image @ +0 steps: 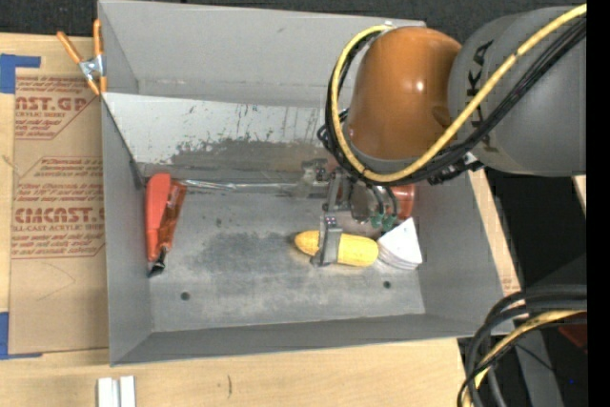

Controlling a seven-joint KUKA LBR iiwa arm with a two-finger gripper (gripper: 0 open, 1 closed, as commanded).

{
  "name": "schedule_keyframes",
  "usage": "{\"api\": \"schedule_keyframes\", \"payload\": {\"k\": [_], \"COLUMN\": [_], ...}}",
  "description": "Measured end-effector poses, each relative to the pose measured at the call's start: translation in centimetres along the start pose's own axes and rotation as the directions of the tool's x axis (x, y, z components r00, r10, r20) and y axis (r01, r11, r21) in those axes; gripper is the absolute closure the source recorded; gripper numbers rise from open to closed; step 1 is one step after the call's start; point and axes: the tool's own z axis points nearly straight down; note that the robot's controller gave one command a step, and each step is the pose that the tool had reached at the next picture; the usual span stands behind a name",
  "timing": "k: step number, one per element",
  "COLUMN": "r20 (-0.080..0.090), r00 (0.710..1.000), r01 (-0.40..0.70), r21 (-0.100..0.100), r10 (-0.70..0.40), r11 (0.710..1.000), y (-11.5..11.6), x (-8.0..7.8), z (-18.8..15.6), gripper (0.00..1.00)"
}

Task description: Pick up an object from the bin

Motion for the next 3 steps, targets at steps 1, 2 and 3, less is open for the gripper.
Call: {"api": "schedule_keyframes", "payload": {"k": [1,2,3], "r20": [0.008,0.015,0.007], "r00": [1.000,0.997,0.984], "r01": [0.000,0.071,0.178], "r21": [0.000,-0.001,0.002], "r10": [0.000,-0.071,-0.178], "r11": [1.000,0.997,0.984], "y": [0.0,-1.0,-3.0], "x": [-0.1,-0.3,-0.1], "z": [-0.5,1.0,4.6], "gripper": [0.00,0.00,0.00]}}
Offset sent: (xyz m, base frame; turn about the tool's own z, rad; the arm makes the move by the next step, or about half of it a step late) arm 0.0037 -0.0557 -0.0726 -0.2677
